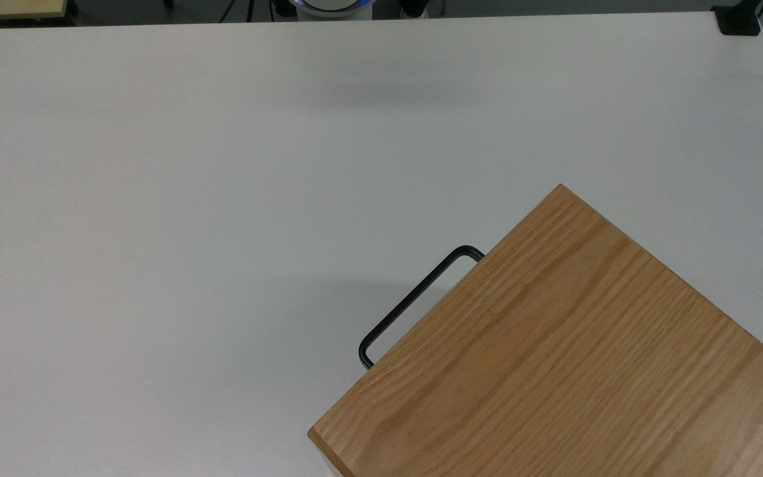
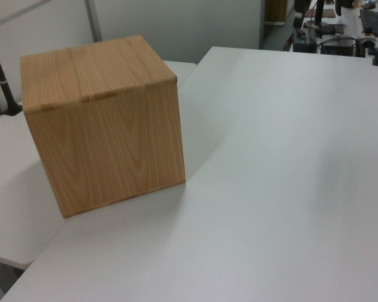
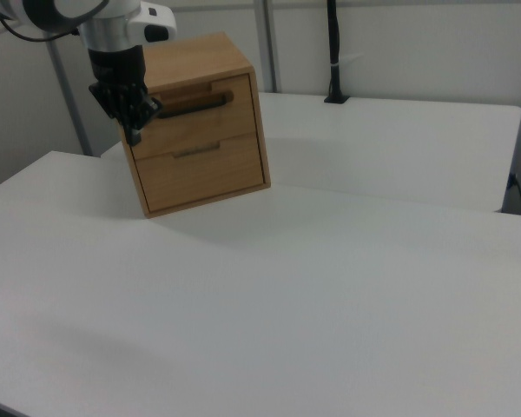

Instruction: Close the drawer by sliding it

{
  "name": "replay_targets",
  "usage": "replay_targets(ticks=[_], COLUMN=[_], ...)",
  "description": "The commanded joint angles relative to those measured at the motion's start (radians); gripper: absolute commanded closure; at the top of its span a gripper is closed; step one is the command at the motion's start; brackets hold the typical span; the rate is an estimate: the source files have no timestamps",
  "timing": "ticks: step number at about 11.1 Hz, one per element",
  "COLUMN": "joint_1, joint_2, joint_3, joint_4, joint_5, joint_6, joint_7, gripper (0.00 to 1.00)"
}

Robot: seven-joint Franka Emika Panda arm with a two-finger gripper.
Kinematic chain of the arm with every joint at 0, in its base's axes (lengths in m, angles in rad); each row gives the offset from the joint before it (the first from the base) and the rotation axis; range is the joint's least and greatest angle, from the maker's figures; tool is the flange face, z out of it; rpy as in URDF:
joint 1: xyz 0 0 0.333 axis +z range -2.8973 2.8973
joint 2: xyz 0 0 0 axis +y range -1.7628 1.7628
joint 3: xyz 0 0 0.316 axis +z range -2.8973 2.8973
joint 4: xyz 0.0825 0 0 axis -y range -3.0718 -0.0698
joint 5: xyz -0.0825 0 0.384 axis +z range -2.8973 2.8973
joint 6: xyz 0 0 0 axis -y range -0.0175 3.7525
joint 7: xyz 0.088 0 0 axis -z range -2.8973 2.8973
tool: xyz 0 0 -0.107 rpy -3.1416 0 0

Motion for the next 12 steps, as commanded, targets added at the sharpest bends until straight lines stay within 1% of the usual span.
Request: replay_targets(ticks=[1, 2, 3, 4, 5, 6, 7, 8, 9, 10, 11, 12], joint_1=[0.028, 0.016, -0.019, -0.057, -0.061, -0.053, -0.047, -0.044, -0.046, -0.046, -0.044, -0.044], joint_2=[-0.017, -0.011, -0.008, 0.001, 0.006, 0.012, 0.018, 0.02, 0.021, 0.023, 0.021, 0.02], joint_3=[-0.011, 0.015, 0.056, 0.098, 0.122, 0.123, 0.124, 0.123, 0.123, 0.123, 0.123, 0.123], joint_4=[-0.079, -0.096, -0.096, -0.096, -0.096, -0.096, -0.094, -0.094, -0.094, -0.093, -0.091, -0.088], joint_5=[-0.039, -0.062, -0.073, -0.077, -0.089, -0.108, -0.141, -0.202, -0.227, -0.25, -0.27, -0.277], joint_6=[0.028, 0.082, 0.105, 0.099, 0.096, 0.096, 0.098, 0.095, 0.095, 0.096, 0.095, 0.093], joint_7=[0.015, 0.014, 0.014, 0.005, -0.007, -0.009, -0.009, 0.0, 0.001, -0.002, -0.006, 0.001], gripper=[1.0, 1.0, 1.0, 1.0, 1.0, 1.0, 1.0, 1.0, 0.9, 0.06, 0.0, 0.0])
